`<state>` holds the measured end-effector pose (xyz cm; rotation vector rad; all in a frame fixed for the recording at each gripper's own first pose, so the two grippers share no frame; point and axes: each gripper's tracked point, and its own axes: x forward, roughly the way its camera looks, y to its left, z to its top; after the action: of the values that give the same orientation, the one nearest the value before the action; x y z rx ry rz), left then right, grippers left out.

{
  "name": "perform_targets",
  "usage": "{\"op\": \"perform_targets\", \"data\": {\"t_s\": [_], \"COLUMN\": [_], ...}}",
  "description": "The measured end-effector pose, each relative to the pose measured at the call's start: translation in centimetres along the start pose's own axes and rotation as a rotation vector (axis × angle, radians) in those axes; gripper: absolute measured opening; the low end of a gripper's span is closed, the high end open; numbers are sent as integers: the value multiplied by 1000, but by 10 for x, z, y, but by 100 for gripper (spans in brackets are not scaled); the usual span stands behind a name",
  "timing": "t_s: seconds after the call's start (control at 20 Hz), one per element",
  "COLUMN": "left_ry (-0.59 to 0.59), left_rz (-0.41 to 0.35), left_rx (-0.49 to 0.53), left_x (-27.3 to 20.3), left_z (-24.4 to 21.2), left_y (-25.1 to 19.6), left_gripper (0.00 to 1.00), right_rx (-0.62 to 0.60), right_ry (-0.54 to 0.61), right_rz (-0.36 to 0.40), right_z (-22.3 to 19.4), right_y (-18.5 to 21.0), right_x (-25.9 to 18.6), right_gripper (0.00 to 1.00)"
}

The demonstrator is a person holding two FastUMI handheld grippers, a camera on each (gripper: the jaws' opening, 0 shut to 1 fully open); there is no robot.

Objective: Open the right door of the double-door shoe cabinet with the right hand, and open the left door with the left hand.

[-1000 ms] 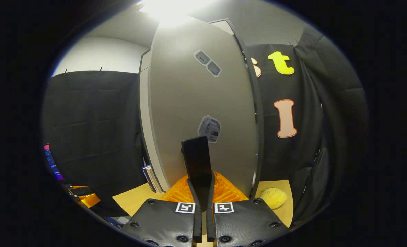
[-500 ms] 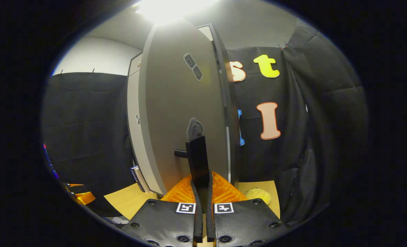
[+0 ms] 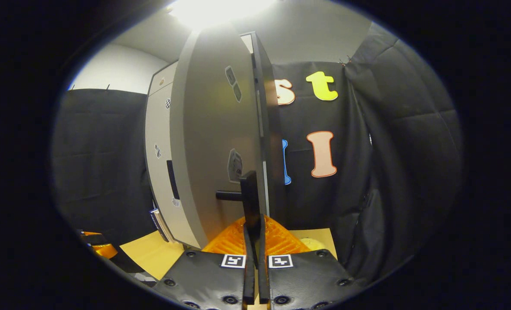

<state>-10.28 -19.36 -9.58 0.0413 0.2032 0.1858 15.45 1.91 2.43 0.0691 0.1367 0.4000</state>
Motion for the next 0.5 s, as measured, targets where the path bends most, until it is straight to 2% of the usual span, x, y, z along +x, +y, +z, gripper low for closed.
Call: {"op": "perform_targets", "data": {"t_s": [0.2, 0.3, 0.35, 0.4, 0.5], "left_ry": [13, 18, 20, 22, 27], "left_rz": [-21, -35, -40, -47, -60], "left_rx": [-4, -6, -4, -1, 2], "left_x": [11, 16, 20, 24, 34], "left_z": [0, 1, 3, 4, 8], "left_y": [4, 10, 15, 20, 32], "left_gripper": [94, 94, 94, 94, 94], "right_rx": [23, -1, -10, -13, -9], "right_ry": [7, 9, 11, 16, 30], "right_rz": [-20, -56, -76, -92, -129], "right_z": [0, 1, 1, 0, -2], "right_y": [-1, -5, -6, -7, -11], "right_x": [0, -1, -2, -1, -5], "right_gripper": [5, 5, 2, 5, 5]}}
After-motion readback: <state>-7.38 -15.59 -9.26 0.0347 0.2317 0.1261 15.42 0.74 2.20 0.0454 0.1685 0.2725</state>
